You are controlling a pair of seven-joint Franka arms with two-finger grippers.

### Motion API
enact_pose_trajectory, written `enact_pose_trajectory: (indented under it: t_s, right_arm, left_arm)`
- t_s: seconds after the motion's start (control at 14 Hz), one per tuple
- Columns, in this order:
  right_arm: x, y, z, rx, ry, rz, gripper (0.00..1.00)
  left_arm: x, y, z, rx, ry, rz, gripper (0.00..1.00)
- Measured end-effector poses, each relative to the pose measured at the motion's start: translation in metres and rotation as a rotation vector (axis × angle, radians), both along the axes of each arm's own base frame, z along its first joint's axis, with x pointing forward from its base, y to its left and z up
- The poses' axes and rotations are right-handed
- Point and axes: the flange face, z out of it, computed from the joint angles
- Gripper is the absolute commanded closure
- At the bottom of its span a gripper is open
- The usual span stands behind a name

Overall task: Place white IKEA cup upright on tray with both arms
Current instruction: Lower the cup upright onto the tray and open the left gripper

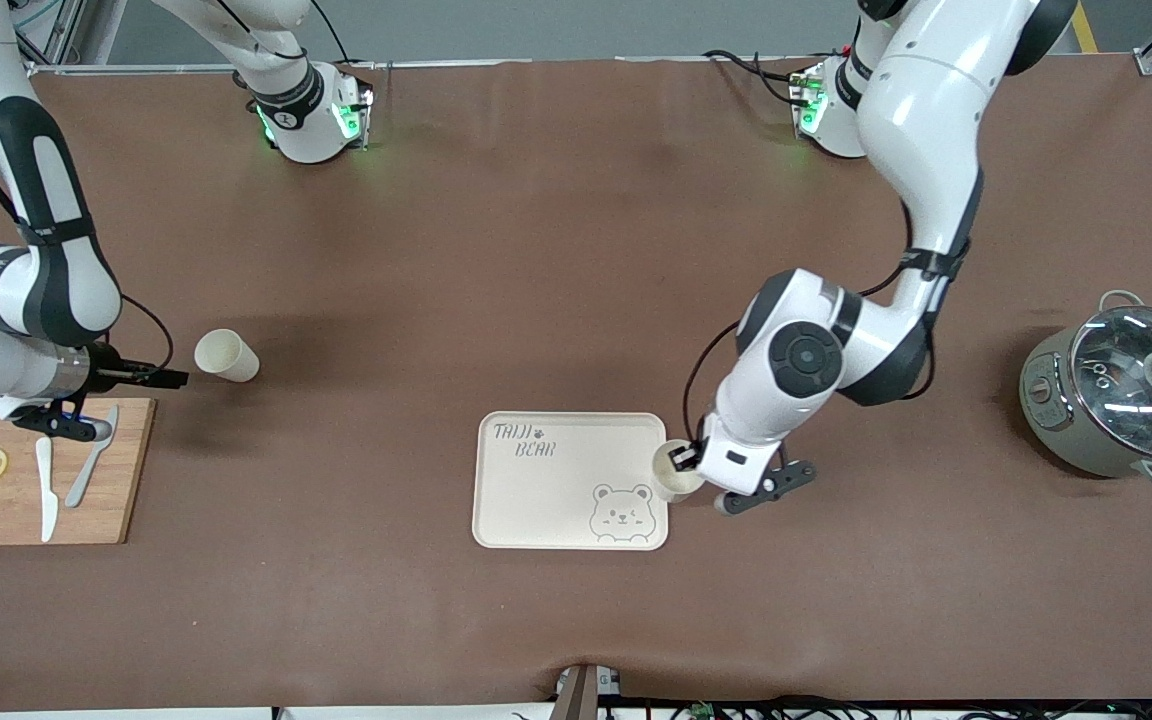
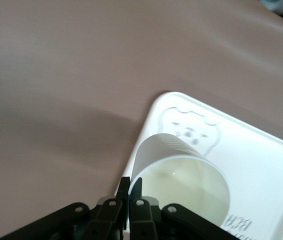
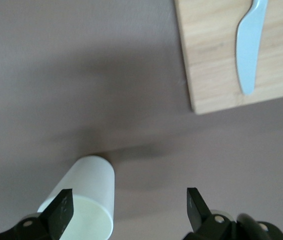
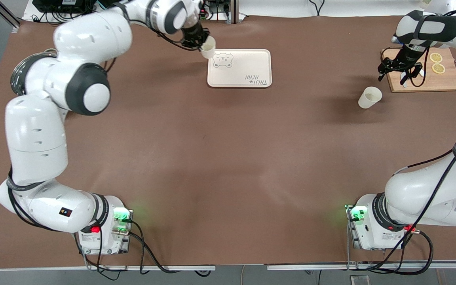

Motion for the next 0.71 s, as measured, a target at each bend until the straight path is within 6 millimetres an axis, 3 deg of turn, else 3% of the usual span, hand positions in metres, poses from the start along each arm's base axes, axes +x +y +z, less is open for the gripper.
enact_pose_trajectory:
  t_s: [0.14,0.29,0.36,0.5,0.57,0.64,0.71]
  right_arm:
    - [-0.008,0.004,0.003,0.004,0.011,0.004,0.01]
    - [-0.015,0.006,0.000,0.009,0.029,0.007,0.03]
    - [-0.019,0.007,-0.005,0.012,0.041,0.008,0.10]
    - [-0.027,0.010,-0.016,0.017,0.059,0.008,0.19]
    - [-0.031,0.011,-0.020,0.022,0.067,0.006,0.34]
    - [-0.034,0.013,-0.024,0.030,0.074,0.002,0.58]
    - [-0.036,0.014,-0.026,0.041,0.077,-0.008,0.70]
  left_arm:
    - [-0.009,-0.023,-0.020,-0.009,-0.001,-0.012,1.00]
    - [-0.015,-0.033,-0.029,-0.003,0.011,-0.024,1.00]
    - [-0.016,-0.032,-0.035,0.002,0.018,-0.024,0.90]
    - [-0.015,-0.028,-0.050,0.013,0.035,-0.020,0.44]
    - [-0.016,-0.027,-0.057,0.018,0.043,-0.018,0.18]
    - [-0.016,-0.026,-0.062,0.021,0.048,-0.018,0.00]
    - [-0.016,-0.026,-0.063,0.022,0.049,-0.017,0.00]
